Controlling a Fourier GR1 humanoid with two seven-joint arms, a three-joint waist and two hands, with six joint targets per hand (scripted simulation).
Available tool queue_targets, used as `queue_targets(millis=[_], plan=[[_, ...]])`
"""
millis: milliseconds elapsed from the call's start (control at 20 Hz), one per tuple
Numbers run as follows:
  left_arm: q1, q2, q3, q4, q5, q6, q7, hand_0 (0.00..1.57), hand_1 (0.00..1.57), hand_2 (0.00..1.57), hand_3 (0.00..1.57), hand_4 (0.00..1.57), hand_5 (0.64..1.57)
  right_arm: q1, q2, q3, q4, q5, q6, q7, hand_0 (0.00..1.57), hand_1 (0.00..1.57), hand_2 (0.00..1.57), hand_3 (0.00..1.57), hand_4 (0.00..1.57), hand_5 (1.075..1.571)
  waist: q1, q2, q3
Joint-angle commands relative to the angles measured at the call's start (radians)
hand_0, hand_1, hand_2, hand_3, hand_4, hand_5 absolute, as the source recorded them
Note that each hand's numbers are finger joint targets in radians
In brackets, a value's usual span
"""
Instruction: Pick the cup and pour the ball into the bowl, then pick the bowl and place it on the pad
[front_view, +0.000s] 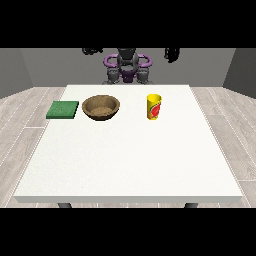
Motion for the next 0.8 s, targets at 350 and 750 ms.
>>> queue_targets(millis=[350, 750], plan=[[0.079, -0.037, 0.026, 0.340, -0.086, -0.035, -0.434, 0.00, 0.00, 0.00, 0.00, 0.00, 1.405, -0.043, -0.063, -0.139, -0.109, -0.080, 0.098, 0.023, 0.00, 0.00, 0.00, 0.00, 0.00, 1.568, -0.043, 0.113, -0.0007], [0.042, 0.021, 0.084, 0.606, -0.064, -0.101, -0.571, 0.00, 0.00, 0.00, 0.00, 0.00, 1.425, 0.105, -0.087, -0.190, -0.149, -0.124, 0.169, -0.001, 0.00, 0.00, 0.00, 0.00, 0.00, 1.568, -0.039, 0.051, -0.0002]])
